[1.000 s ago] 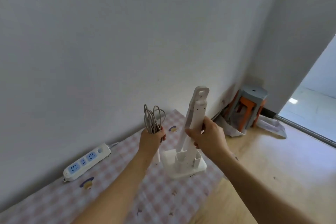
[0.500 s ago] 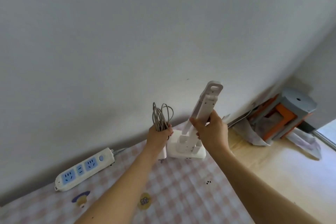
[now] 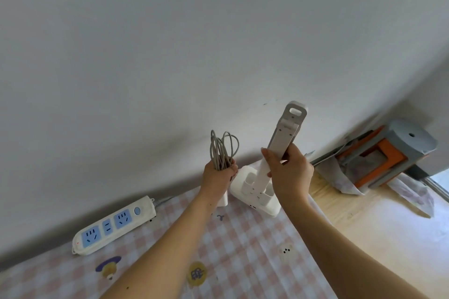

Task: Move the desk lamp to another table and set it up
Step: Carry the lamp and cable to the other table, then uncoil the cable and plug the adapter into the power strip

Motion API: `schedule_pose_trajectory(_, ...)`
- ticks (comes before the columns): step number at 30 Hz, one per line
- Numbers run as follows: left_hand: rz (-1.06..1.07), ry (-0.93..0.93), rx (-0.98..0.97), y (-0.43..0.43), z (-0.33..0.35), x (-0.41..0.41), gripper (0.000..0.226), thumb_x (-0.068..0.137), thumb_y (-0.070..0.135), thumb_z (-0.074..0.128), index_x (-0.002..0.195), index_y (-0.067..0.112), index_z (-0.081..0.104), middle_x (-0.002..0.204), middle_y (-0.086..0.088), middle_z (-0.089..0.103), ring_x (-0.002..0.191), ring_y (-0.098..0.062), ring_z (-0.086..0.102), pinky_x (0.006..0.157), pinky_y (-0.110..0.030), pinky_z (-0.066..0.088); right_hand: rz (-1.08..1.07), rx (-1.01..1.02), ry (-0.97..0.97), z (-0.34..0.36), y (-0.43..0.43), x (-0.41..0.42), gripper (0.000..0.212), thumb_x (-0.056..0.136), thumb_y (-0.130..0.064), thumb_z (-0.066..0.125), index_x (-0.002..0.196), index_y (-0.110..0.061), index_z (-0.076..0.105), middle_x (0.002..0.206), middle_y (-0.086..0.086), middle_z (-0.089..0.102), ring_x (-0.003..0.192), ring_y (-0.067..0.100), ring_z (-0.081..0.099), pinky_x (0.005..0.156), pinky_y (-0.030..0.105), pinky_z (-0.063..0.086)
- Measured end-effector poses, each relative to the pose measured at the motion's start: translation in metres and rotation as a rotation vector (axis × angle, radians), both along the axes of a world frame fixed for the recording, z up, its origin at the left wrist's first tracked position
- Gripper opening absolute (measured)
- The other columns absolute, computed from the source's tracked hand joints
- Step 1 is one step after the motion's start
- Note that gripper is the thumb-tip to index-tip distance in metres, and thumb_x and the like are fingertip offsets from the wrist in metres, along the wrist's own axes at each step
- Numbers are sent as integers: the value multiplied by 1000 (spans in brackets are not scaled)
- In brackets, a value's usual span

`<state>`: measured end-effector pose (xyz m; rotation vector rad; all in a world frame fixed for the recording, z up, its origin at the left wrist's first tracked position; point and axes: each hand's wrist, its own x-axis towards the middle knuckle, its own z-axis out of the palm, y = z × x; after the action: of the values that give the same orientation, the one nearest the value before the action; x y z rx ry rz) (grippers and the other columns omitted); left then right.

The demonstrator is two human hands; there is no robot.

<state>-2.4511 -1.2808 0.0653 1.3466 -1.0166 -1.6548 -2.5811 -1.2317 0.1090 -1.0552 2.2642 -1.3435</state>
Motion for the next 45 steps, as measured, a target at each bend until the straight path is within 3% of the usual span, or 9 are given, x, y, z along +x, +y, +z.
schedule_pose_trajectory(4,-5,-5,-18,-3,-2,3,8,86,-3,58,88,4,62,70,-3,59,41,6,51,39,-5,36,-41,10,-26,-5,-1,3,24,86,-34,67,77,-13,63,69,1,71,47,-1,62,52,9,43)
schedule_pose_trajectory(9,30,-17,-12,-5,-6,6,10,84,-1,60,85,9,63,69,-2,62,45,6,55,39,-6,36,-55,10,-97,-9,3,6,23,85,-31,69,70,-14,65,61,-2,69,53,7,66,70,41,58)
schedule_pose_trajectory(12,28,-36,-21,-4,-8,6,10,83,0,61,85,10,63,67,-1,63,42,5,52,39,-7,36,-31,27,-104,-11,10,12,22,84,-32,68,67,-18,66,55,-6,68,63,16,68,70,41,58)
schedule_pose_trajectory(25,32,-53,7,10,-3,12,10,82,2,62,86,11,65,66,0,62,41,0,49,38,-10,35,68,108,56,-25,52,-6,13,79,-44,70,81,-31,73,67,-18,68,71,1,64,69,17,43)
schedule_pose_trajectory(30,116,92,119,17,0,21,19,80,-2,61,71,15,65,58,-3,64,61,-19,54,56,-26,36,105,119,38,-35,81,-3,20,87,-35,64,69,-27,66,63,-8,66,64,17,65,68,39,56)
schedule_pose_trajectory(34,82,234,181,26,4,35,14,84,2,59,73,11,63,60,-7,64,54,-19,58,50,-25,45,332,202,11,-34,72,13,16,89,-30,62,76,-23,68,70,-5,68,68,16,67,64,35,57)
schedule_pose_trajectory(37,-74,-70,41,35,3,44,11,81,9,61,71,11,66,65,-8,65,64,-25,58,60,-33,45,467,269,-2,-39,66,20,13,90,-29,60,82,-24,69,76,-8,68,71,13,66,67,29,56)
schedule_pose_trajectory(41,-298,-877,-317,50,-3,55,18,79,18,54,96,20,60,83,-3,66,79,-26,62,65,-30,45,497,312,-18,-51,65,22,13,91,-26,61,79,-25,68,72,-9,68,59,4,65,57,18,48)
schedule_pose_trajectory(45,-563,-1248,-632,71,-20,71,16,77,13,50,92,18,52,94,-7,65,87,-30,61,66,-31,39,445,372,-48,-62,67,16,14,91,-20,57,83,-26,67,74,-7,69,63,11,67,62,32,57)
